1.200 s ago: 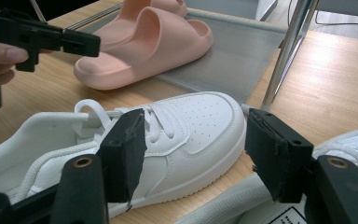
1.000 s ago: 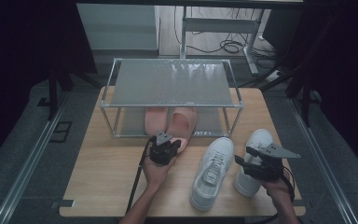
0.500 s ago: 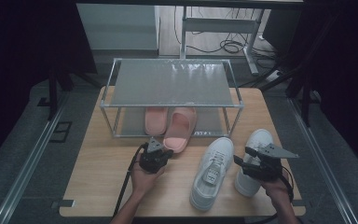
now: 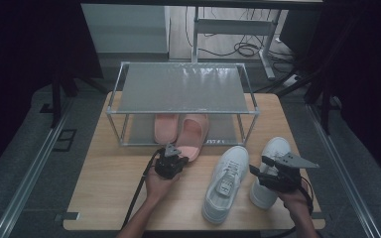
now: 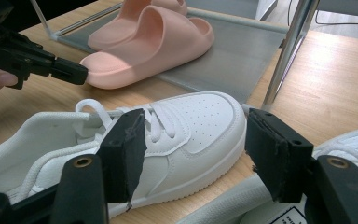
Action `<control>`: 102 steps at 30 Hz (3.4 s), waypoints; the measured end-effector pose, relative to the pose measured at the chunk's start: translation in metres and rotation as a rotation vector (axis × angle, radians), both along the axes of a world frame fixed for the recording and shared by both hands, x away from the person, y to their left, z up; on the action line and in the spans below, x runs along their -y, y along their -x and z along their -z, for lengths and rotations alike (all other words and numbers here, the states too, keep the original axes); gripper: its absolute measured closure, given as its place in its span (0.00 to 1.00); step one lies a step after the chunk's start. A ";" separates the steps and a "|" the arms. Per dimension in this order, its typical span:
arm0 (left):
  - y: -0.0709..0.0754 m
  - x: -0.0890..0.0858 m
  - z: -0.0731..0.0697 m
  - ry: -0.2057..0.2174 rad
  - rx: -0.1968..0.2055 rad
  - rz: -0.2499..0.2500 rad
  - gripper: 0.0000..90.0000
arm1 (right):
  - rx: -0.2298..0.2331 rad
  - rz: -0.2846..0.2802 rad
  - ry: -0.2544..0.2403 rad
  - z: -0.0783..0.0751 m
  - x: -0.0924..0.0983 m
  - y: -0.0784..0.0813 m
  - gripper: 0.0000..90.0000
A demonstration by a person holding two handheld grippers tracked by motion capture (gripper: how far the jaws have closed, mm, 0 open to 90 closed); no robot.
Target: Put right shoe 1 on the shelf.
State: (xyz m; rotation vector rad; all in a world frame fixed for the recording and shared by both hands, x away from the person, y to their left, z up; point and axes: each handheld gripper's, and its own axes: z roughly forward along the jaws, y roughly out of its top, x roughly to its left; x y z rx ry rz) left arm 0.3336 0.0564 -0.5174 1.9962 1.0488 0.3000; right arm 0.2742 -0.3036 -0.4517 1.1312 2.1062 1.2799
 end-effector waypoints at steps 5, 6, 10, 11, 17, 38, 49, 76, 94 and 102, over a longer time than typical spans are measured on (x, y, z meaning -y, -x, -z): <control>-0.004 0.005 0.001 -0.011 -0.001 0.008 1.00 | 0.000 -0.002 0.001 0.000 -0.001 0.000 0.43; -0.004 0.005 0.001 -0.011 -0.001 0.008 1.00 | 0.000 -0.002 0.001 0.000 -0.001 0.000 0.43; -0.008 0.011 0.002 -0.013 -0.004 0.008 1.00 | -0.002 -0.001 0.000 0.001 -0.001 0.000 0.43; -0.011 0.014 0.002 -0.015 -0.006 0.003 1.00 | -0.002 -0.001 0.000 0.000 -0.001 0.000 0.43; -0.017 0.019 0.001 -0.019 0.004 -0.016 1.00 | 0.001 0.001 -0.002 -0.001 0.001 0.000 0.43; -0.030 0.022 0.003 0.009 -0.010 -0.055 1.00 | -0.002 -0.001 0.000 0.001 0.000 0.000 0.43; -0.040 0.022 0.002 -0.008 -0.009 -0.067 1.00 | -0.003 0.000 0.001 0.001 0.000 0.000 0.43; -0.039 0.029 0.004 -0.015 -0.020 -0.036 1.00 | -0.004 -0.004 0.001 0.002 -0.002 0.000 0.43; -0.069 0.028 0.008 -0.002 -0.029 -0.067 1.00 | -0.011 -0.016 0.006 0.004 -0.006 0.000 0.43; -0.076 0.028 0.012 0.027 -0.035 -0.088 1.00 | -0.009 -0.014 0.005 0.004 -0.006 0.000 0.43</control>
